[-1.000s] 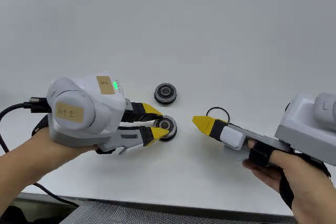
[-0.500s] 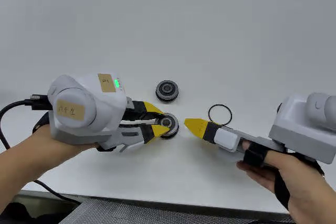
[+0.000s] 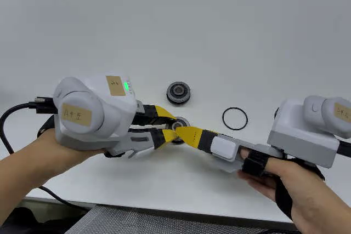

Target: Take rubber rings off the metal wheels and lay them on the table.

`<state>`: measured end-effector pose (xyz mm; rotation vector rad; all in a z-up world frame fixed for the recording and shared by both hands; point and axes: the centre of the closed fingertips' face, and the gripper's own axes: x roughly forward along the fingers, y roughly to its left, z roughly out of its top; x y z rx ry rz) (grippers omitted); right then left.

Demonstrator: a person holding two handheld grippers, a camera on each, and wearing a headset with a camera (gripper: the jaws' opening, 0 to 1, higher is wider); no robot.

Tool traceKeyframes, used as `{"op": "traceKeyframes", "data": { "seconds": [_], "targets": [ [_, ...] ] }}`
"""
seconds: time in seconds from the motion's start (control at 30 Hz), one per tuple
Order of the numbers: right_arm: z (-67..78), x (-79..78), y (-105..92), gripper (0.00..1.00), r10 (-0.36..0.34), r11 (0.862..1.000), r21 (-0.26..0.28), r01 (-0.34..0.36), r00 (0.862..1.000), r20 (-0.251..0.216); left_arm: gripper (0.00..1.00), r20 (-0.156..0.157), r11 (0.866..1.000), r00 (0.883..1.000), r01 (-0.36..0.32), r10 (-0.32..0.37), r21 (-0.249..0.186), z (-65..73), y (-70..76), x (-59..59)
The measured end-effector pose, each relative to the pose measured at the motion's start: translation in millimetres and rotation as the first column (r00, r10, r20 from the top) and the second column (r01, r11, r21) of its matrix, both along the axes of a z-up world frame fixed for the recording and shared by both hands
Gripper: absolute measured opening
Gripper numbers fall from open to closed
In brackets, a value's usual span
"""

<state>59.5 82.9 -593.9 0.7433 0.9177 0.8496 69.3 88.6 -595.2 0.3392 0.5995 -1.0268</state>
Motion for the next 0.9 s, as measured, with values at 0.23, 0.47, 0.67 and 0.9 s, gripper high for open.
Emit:
{"op": "traceKeyframes", "data": {
  "seconds": [0.23,0.47,0.67,0.9],
  "targets": [
    [-3.0,-0.5,2.2,0.37,-0.003,1.0,0.02,0.004,1.0,-0.029,0.14,0.004,1.0,1.0,0.004,-0.004,0.006,0.3,-0.4,-0.4],
    [1.6,-0.2,4.9,0.35,-0.013,0.999,0.05,0.016,0.999,-0.041,0.13,0.012,1.0,1.0,0.005,-0.005,0.014,-1.5,0.9,1.0],
    [1.1,1.3,3.6,0.35,-0.024,0.998,0.049,0.026,0.999,-0.039,0.13,0.03,0.998,0.999,0.035,-0.037,0.048,-4.1,1.8,2.1],
    [3.1,1.5,-0.6,0.31,-0.034,0.998,0.052,0.036,0.999,-0.036,0.13,0.023,0.999,0.999,0.025,-0.026,0.041,-5.4,2.8,3.2]
  ]
}}
